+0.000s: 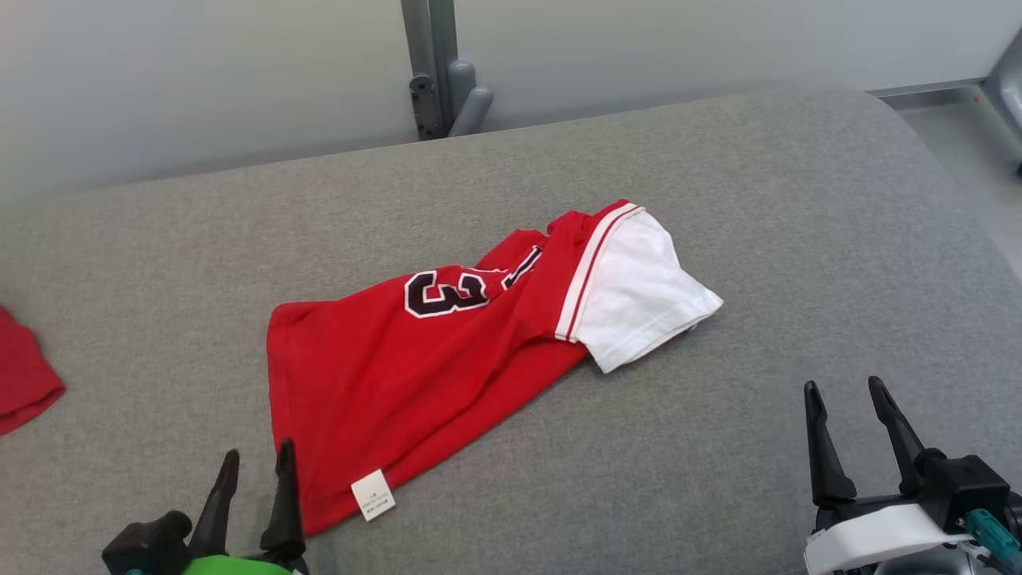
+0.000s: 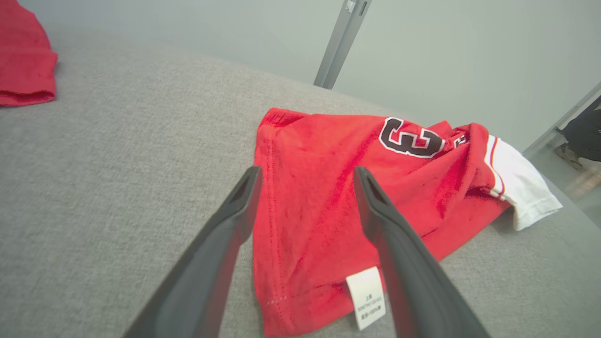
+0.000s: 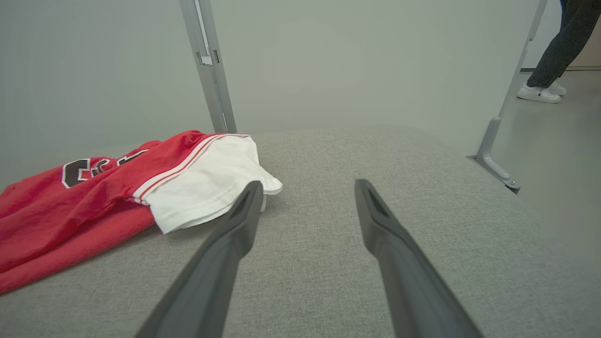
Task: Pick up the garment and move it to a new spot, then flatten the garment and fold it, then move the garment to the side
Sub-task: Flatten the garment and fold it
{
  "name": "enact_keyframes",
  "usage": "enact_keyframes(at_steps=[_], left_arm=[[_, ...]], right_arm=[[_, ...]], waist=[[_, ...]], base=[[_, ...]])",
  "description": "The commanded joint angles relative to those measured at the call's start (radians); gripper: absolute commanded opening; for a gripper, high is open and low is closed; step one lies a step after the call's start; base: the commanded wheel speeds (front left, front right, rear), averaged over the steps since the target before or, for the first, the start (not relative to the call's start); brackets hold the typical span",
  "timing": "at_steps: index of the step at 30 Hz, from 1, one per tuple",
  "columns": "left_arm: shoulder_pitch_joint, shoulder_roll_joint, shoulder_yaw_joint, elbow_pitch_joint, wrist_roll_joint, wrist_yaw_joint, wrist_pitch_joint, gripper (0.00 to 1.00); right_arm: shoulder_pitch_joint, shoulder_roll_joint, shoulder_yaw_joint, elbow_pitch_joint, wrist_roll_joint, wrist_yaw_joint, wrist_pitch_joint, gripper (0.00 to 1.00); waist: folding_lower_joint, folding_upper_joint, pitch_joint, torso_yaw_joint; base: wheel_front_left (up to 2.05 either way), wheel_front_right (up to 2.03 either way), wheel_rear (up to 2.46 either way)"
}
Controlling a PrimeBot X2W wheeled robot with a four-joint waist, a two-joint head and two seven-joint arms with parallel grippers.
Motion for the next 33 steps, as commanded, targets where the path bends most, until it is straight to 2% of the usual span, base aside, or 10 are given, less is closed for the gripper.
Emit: enact_keyframes(at_steps=[1, 3, 7, 13, 17, 21, 25, 29, 33], left_arm=[[-0.004, -0.007, -0.011, -0.029, 0.013, 0.006, 0.001, 1.0], [-0.042, -0.027, -0.061, -0.086, 0.045, 0.011, 0.027, 1.0], [-0.113, -0.059, -0.171, -0.11, 0.098, -0.014, 0.089, 1.0], [-0.257, -0.114, -0.336, -0.025, 0.2, -0.039, 0.158, 1.0], [-0.325, -0.128, -0.385, 0.05, 0.232, -0.044, 0.169, 1.0], [-0.366, -0.145, -0.388, 0.121, 0.217, -0.026, 0.134, 1.0], [-0.325, -0.143, -0.353, 0.153, 0.197, 0.005, 0.057, 1.0], [-0.269, -0.117, -0.318, 0.156, 0.211, 0.041, 0.014, 1.0], [-0.19, -0.09, -0.247, 0.106, 0.229, 0.072, -0.002, 1.0]], right_arm=[[0.003, -0.003, 0.001, -0.003, 0.001, 0.0, -0.003, 1.0], [-0.007, -0.003, 0.004, -0.009, 0.004, 0.0, -0.003, 1.0], [-0.022, -0.003, 0.008, -0.013, 0.009, 0.0, -0.003, 1.0], [-0.049, -0.003, 0.022, -0.012, 0.036, 0.0, -0.003, 1.0], [-0.064, -0.003, 0.03, -0.009, 0.049, 0.0, -0.003, 1.0], [-0.067, -0.003, 0.026, -0.009, 0.056, 0.0, -0.003, 1.0], [-0.049, -0.003, 0.019, -0.009, 0.046, 0.0, -0.003, 1.0], [-0.036, -0.003, -0.001, -0.018, 0.033, 0.0, -0.003, 1.0], [-0.019, -0.003, -0.009, -0.027, 0.011, 0.0, -0.003, 1.0]], waist=[[0.0, 0.0, -0.011, -0.029], [0.0, 0.0, -0.009, -0.055], [0.0, 0.0, 0.009, -0.086], [0.0, 0.0, 0.065, -0.145], [0.0, 0.0, 0.094, -0.176], [0.0, 0.0, 0.108, -0.214], [0.0, 0.0, 0.095, -0.228], [0.0, 0.0, 0.071, -0.209], [0.0, 0.0, 0.034, -0.163]], base=[[0.0, 0.0, 0.0], [0.0, 0.0, 0.0], [0.0, 0.0, 0.0], [0.0, 0.0, 0.0], [0.0, 0.0, 0.0], [0.0, 0.0, 0.0], [0.0, 0.0, 0.0], [0.0, 0.0, 0.0], [0.0, 0.0, 0.0]])
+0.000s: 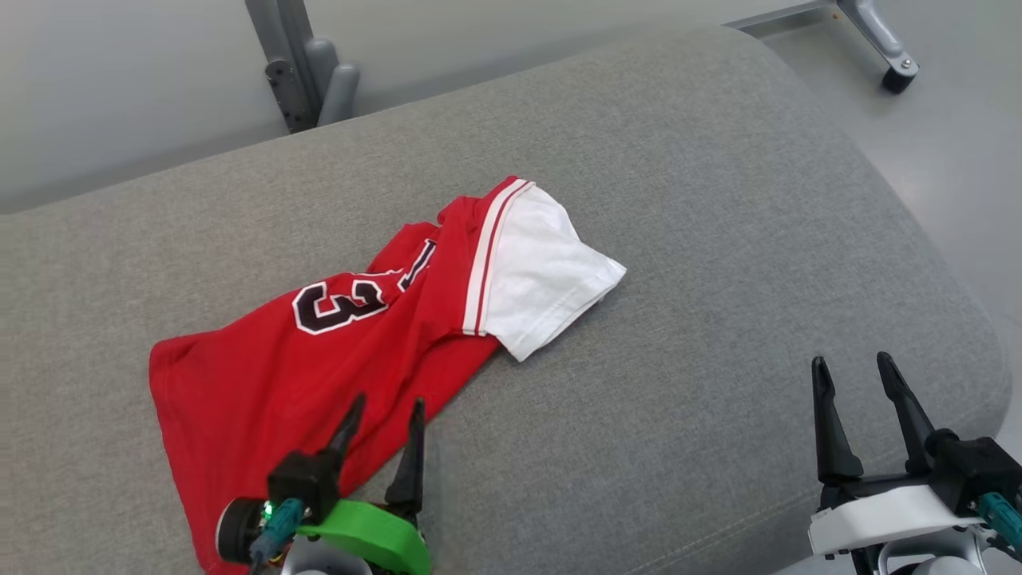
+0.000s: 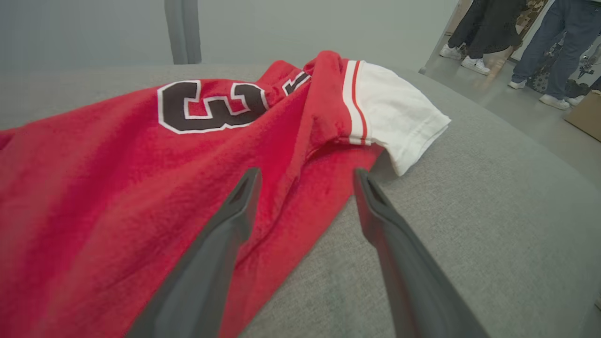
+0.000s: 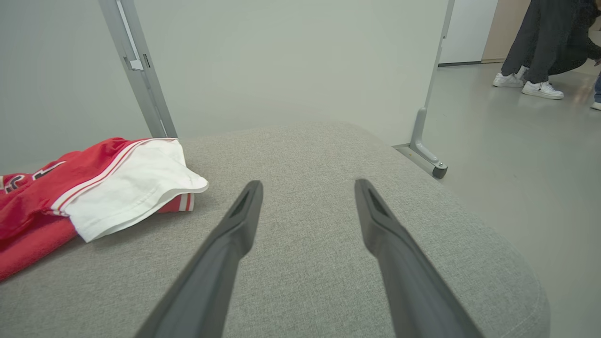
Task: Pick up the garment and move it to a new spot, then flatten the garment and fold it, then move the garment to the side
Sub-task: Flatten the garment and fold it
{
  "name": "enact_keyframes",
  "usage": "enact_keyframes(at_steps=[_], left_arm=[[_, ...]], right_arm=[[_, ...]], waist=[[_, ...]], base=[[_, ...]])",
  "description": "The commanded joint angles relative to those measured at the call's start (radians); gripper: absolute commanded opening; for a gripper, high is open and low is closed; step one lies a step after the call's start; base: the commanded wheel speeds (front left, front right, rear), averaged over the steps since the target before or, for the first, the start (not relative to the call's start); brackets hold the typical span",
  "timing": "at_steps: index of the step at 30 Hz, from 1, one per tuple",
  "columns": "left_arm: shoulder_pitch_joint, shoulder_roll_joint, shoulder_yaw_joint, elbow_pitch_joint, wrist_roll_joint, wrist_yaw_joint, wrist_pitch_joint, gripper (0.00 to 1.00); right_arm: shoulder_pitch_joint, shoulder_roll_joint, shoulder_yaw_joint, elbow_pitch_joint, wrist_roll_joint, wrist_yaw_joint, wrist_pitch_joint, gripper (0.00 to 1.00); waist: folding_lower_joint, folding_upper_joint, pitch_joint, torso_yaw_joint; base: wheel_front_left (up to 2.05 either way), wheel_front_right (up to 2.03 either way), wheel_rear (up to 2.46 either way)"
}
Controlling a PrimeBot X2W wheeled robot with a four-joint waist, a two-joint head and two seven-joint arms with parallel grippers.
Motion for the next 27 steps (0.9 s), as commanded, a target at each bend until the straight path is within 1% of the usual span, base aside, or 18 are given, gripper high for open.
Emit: enact_keyframes(at_steps=[1, 5, 8, 14, 15, 18, 23, 24, 27], left_arm=[[0.036, 0.008, 0.041, -0.045, 0.019, 0.011, -0.008, 1.0], [0.128, 0.01, 0.126, -0.121, 0.044, 0.025, -0.005, 1.0], [0.173, 0.011, 0.173, -0.126, 0.06, 0.016, -0.006, 1.0], [0.219, 0.0, 0.253, -0.092, 0.06, -0.008, -0.006, 1.0], [0.224, -0.006, 0.278, -0.073, 0.053, -0.018, -0.006, 1.0], [0.235, -0.013, 0.311, -0.06, 0.054, -0.036, -0.006, 1.0], [0.26, -0.021, 0.349, -0.063, 0.075, -0.066, -0.006, 1.0], [0.26, -0.021, 0.349, -0.063, 0.075, -0.066, -0.006, 1.0], [0.273, -0.025, 0.366, -0.07, 0.084, -0.086, -0.006, 1.0]], right_arm=[[0.02, -0.003, -0.005, -0.005, -0.012, 0.0, -0.003, 1.0], [0.03, -0.003, -0.016, -0.008, -0.028, 0.0, -0.003, 1.0], [0.044, -0.003, -0.02, -0.005, -0.034, 0.0, -0.003, 1.0], [0.06, -0.003, -0.018, 0.002, -0.039, 0.0, -0.003, 1.0], [0.063, -0.003, -0.017, 0.004, -0.04, 0.0, -0.003, 1.0], [0.065, -0.003, -0.02, 0.005, -0.042, 0.0, -0.003, 1.0], [0.082, -0.003, -0.026, 0.005, -0.043, 0.0, -0.003, 1.0], [0.082, -0.003, -0.026, 0.005, -0.043, 0.0, -0.003, 1.0], [0.081, -0.003, -0.026, 0.008, -0.045, 0.0, -0.003, 1.0]], waist=[[0.0, 0.0, -0.044, 0.049], [0.0, 0.0, -0.067, 0.099], [0.0, 0.0, -0.081, 0.136], [0.0, 0.0, -0.106, 0.198], [0.0, 0.0, -0.114, 0.214], [0.0, 0.0, -0.124, 0.235], [0.0, 0.0, -0.139, 0.269], [0.0, 0.0, -0.139, 0.269], [0.0, 0.0, -0.143, 0.283]], base=[[0.0, 0.0, 0.0], [0.0, 0.0, 0.0], [0.0, 0.0, 0.0], [0.0, 0.0, 0.0], [0.0, 0.0, 0.0], [0.0, 0.0, 0.0], [0.0, 0.0, 0.0], [0.0, 0.0, 0.0], [0.0, 0.0, 0.0]])
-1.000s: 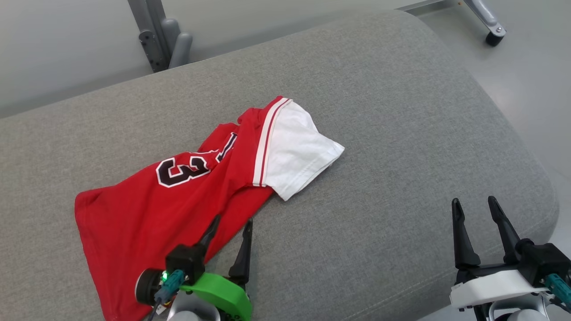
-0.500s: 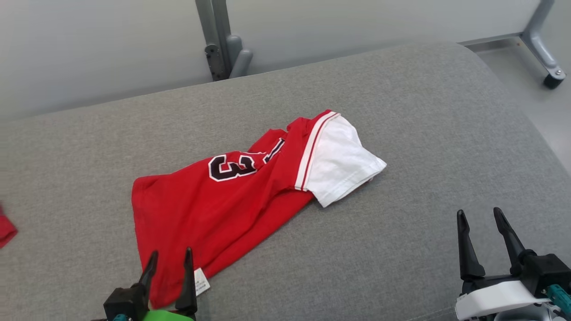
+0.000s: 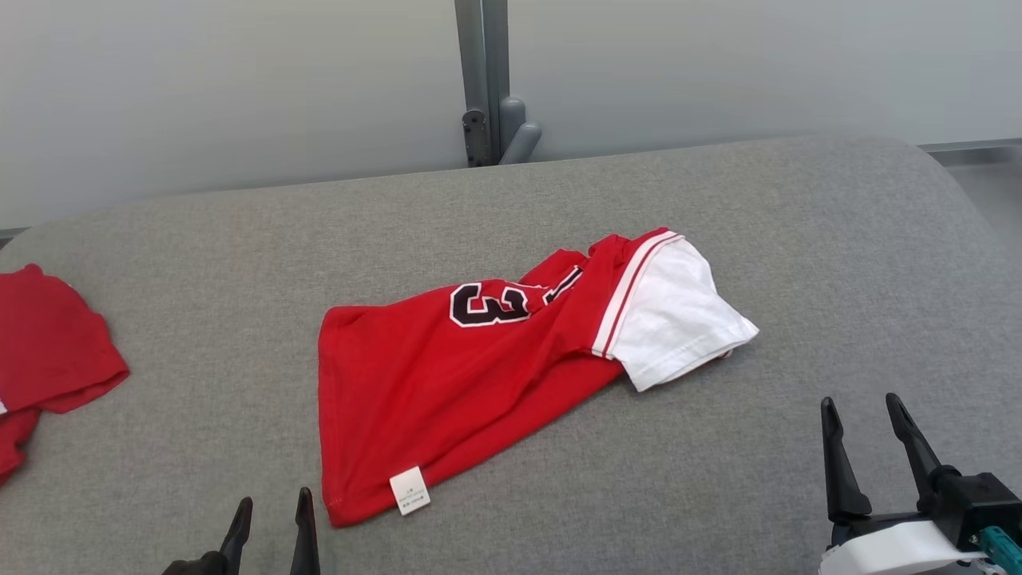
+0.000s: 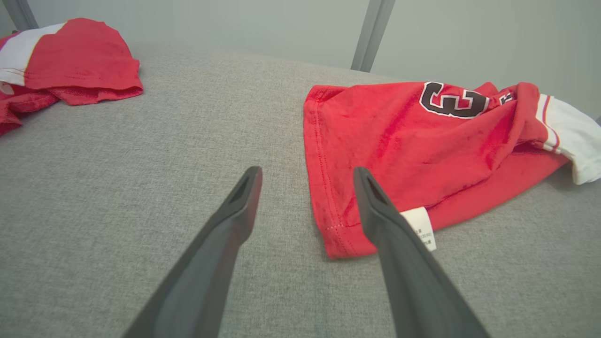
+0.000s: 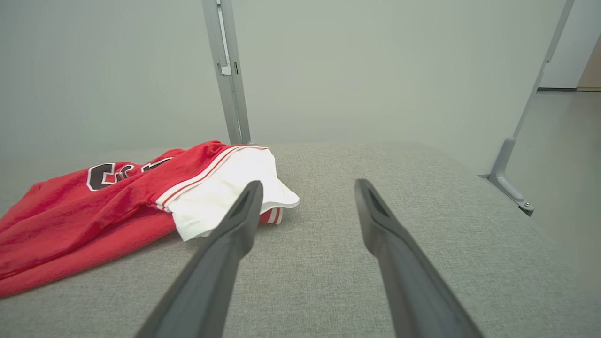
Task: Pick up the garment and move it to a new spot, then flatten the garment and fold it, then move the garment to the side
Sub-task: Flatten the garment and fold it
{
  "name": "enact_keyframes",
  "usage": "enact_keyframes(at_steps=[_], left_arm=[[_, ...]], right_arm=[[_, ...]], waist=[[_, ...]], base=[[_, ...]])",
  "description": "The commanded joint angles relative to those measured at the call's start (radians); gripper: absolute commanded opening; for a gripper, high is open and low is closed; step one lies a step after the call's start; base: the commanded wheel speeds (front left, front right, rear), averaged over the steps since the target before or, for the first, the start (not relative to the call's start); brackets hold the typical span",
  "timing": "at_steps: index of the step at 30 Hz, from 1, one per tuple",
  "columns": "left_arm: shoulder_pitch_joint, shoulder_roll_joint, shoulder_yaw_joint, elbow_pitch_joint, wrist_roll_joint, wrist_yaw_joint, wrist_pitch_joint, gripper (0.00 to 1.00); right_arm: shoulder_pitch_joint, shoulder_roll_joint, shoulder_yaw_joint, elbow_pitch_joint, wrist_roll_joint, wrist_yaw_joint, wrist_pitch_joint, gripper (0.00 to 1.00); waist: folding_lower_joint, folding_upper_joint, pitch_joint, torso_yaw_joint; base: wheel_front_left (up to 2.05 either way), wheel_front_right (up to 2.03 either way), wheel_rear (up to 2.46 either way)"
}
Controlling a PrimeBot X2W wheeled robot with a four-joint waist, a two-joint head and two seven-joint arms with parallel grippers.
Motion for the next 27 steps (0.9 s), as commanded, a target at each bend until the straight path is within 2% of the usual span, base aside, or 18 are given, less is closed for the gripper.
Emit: enact_keyframes(at_steps=[1, 15, 27], left_arm=[[0.014, 0.0, 0.009, -0.004, 0.007, -0.009, 0.0, 1.0], [0.017, -0.024, 0.029, 0.022, 0.045, -0.048, 0.0, 1.0], [-0.134, -0.027, -0.089, 0.287, -0.012, -0.086, 0.008, 1.0]], right_arm=[[0.006, -0.003, -0.003, 0.002, -0.005, 0.0, -0.003, 1.0], [0.006, -0.004, 0.007, 0.003, -0.004, 0.0, -0.003, 1.0], [-0.015, -0.011, 0.025, 0.009, -0.001, 0.0, -0.003, 1.0]], waist=[[0.0, -0.0001, -0.011, 0.018], [0.0, -0.0001, -0.013, 0.034], [0.0, -0.0001, 0.006, 0.001]], base=[[0.0, 0.0, 0.0], [0.0, 0.0, 0.0], [0.0, 0.0, 0.0]])
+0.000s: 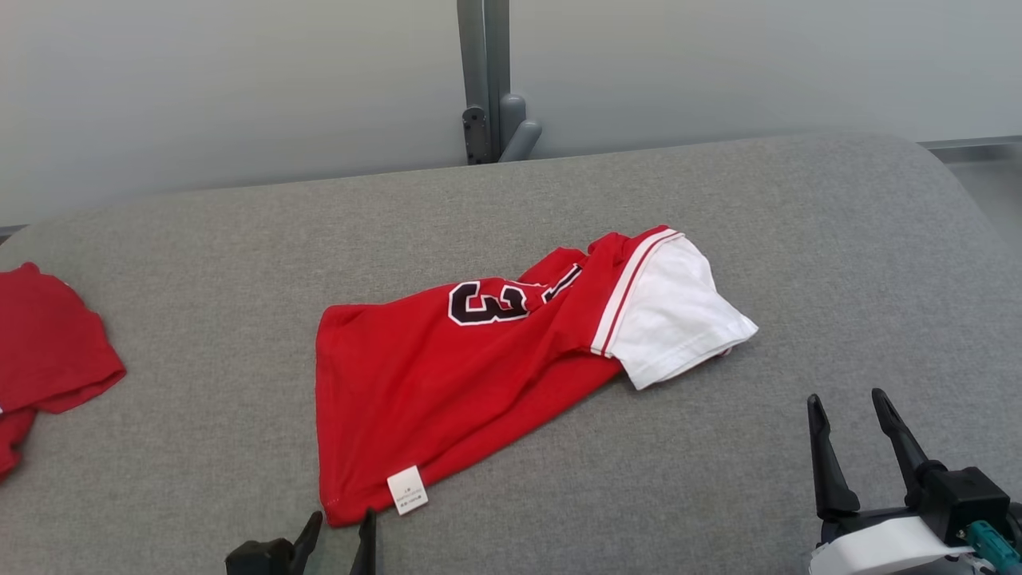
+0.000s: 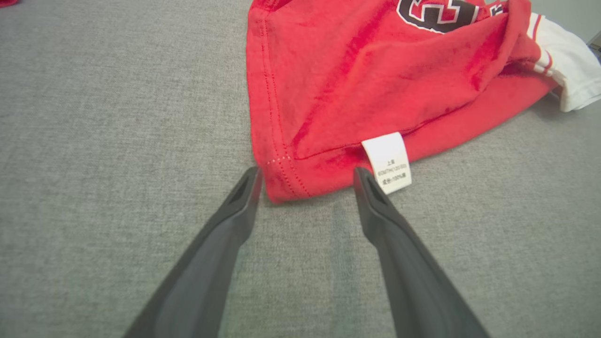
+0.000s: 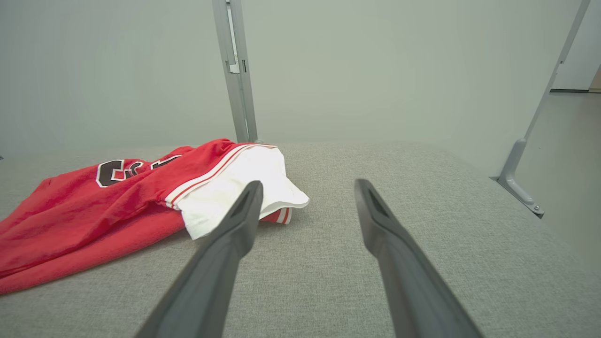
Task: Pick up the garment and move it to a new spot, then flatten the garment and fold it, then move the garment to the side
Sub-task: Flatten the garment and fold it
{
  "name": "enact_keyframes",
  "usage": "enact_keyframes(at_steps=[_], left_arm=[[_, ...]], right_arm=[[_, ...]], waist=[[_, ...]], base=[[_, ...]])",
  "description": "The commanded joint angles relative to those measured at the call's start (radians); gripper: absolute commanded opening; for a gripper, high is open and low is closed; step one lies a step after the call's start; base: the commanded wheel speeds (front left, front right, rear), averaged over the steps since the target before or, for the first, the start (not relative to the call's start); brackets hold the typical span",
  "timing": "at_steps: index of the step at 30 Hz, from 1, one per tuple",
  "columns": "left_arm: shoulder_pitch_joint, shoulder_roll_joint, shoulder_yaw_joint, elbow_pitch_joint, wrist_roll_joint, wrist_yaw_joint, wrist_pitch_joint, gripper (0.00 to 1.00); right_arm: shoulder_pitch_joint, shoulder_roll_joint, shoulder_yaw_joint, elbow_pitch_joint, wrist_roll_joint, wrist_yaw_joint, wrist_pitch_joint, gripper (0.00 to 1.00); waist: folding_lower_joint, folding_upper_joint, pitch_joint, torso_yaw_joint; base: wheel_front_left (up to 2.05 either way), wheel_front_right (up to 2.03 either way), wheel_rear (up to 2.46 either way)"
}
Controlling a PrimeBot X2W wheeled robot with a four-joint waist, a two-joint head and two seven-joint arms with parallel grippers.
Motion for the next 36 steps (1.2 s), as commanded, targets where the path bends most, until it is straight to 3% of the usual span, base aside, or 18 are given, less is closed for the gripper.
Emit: enact_keyframes(at_steps=[1, 5, 6, 7, 9, 21, 36], left_arm=[[-0.024, 0.009, -0.003, 0.024, -0.013, -0.004, -0.001, 1.0], [-0.064, 0.017, -0.004, 0.079, -0.03, -0.008, -0.005, 1.0], [-0.071, 0.018, -0.007, 0.087, -0.036, -0.009, -0.007, 0.91], [-0.077, 0.021, -0.01, 0.095, -0.041, -0.008, -0.008, 0.67], [-0.085, 0.026, -0.025, 0.104, -0.054, -0.01, -0.009, 0.01], [-0.18, 0.114, -0.07, 0.026, -0.141, -0.011, -0.01, 0.0], [-0.624, 0.274, -0.168, 0.104, -0.125, -0.011, -0.008, 0.0]], right_arm=[[-0.004, -0.006, 0.002, 0.0, 0.003, 0.0, -0.003, 1.0], [-0.004, -0.005, 0.001, 0.002, 0.003, 0.0, -0.003, 1.0], [-0.004, -0.006, 0.0, 0.002, 0.004, 0.0, -0.003, 1.0], [-0.003, -0.005, 0.001, 0.003, 0.004, 0.0, -0.003, 1.0], [-0.003, -0.007, 0.0, 0.003, 0.005, 0.0, -0.003, 1.0], [-0.017, -0.012, 0.019, 0.006, 0.0, 0.0, -0.003, 1.0], [-0.078, -0.004, 0.042, 0.011, 0.011, 0.0, -0.003, 1.0]], waist=[[0.0, 0.0, 0.005, -0.009], [0.0, 0.0, 0.01, -0.021], [0.0, 0.0, 0.011, -0.023], [0.0, 0.0, 0.011, -0.025], [0.0, 0.0, 0.012, -0.029], [0.0, 0.0, 0.02, -0.039], [0.0, 0.0, 0.104, -0.167]], base=[[0.0, 0.0, 0.0], [0.0, 0.0, 0.0], [0.0, 0.0, 0.0], [0.0, 0.0, 0.0], [0.0, 0.0, 0.0], [0.0, 0.0, 0.0], [0.0, 0.0, 0.0]])
